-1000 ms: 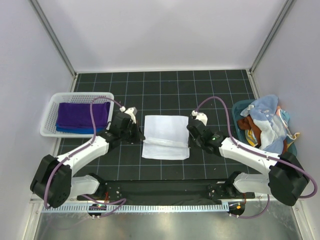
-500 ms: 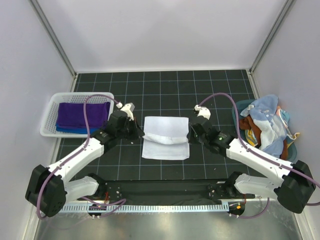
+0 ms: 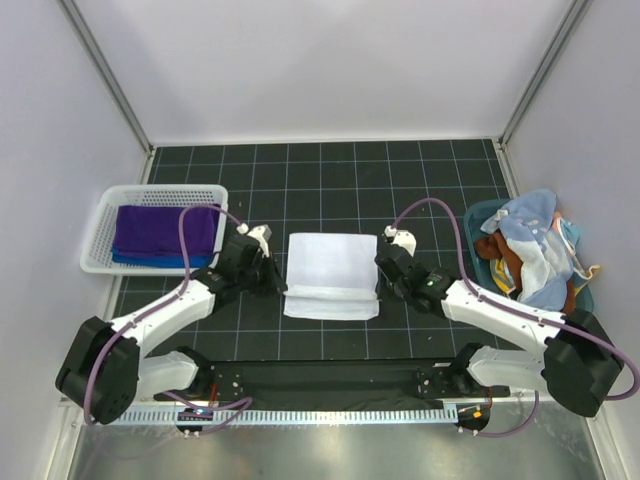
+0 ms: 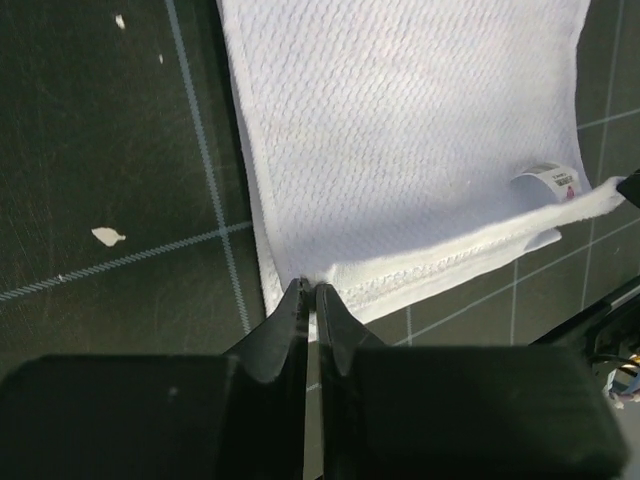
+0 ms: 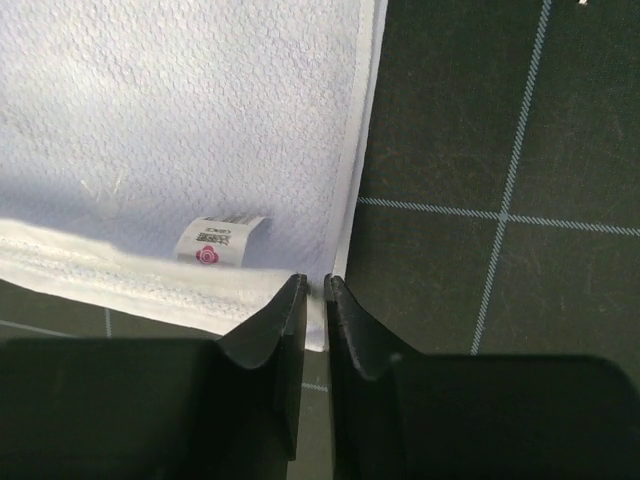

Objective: Fold and stack the towels
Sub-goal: Fold the towel

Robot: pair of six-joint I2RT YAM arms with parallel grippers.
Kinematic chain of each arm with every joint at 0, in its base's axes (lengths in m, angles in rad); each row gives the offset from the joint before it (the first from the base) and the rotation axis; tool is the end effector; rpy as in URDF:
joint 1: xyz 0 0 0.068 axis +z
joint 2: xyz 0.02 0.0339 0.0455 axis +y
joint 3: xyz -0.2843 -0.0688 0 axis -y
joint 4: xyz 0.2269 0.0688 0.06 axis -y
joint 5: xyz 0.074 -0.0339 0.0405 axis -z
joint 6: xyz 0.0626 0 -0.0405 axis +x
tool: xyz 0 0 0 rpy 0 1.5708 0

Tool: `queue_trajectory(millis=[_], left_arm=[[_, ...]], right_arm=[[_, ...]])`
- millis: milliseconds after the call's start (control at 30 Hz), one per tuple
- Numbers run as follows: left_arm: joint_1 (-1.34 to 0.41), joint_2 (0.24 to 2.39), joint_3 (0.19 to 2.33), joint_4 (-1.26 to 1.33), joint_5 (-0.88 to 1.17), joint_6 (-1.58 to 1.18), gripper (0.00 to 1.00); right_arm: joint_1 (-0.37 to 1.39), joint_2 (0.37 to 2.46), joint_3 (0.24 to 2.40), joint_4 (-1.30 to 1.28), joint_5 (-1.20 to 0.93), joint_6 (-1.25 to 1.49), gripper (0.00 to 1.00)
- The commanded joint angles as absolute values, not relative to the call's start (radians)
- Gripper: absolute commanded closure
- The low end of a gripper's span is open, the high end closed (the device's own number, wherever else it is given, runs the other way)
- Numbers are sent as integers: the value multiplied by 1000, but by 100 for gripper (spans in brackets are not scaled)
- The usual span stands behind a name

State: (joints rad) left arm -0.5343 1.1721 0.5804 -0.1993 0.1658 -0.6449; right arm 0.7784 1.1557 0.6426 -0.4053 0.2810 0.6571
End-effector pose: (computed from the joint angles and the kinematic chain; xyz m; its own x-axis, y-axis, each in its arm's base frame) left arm 0.1900 -0.1244 0.2022 -0.8510 -0.1853 -0.4914 0.1133 0.8488 -0.5165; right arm 0.1645 0.1378 0.2080 -0.7868 0.0483 -0.6153 -0.0936 0.9761 0.1963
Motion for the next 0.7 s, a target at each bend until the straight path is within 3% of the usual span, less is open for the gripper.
queue_trajectory(millis=[0, 67, 233, 467, 667], left_arm=[[-537, 1177, 561, -137, 192, -661, 90], [-535, 1155, 558, -135, 201, -670, 77], [-535, 1100, 571, -167, 206, -672, 69], [-535, 1115, 621, -195, 146, -667, 63], [-517, 1327, 783, -209, 45, -631, 56]], right_arm=[[785, 1151, 629, -348, 272, 672, 79], [785, 1131, 621, -350, 268, 673, 71], [785, 1085, 632, -376, 252, 673, 60], [785, 1087, 679, -390, 276, 673, 59], [740, 1244, 880, -445, 393, 615, 58]])
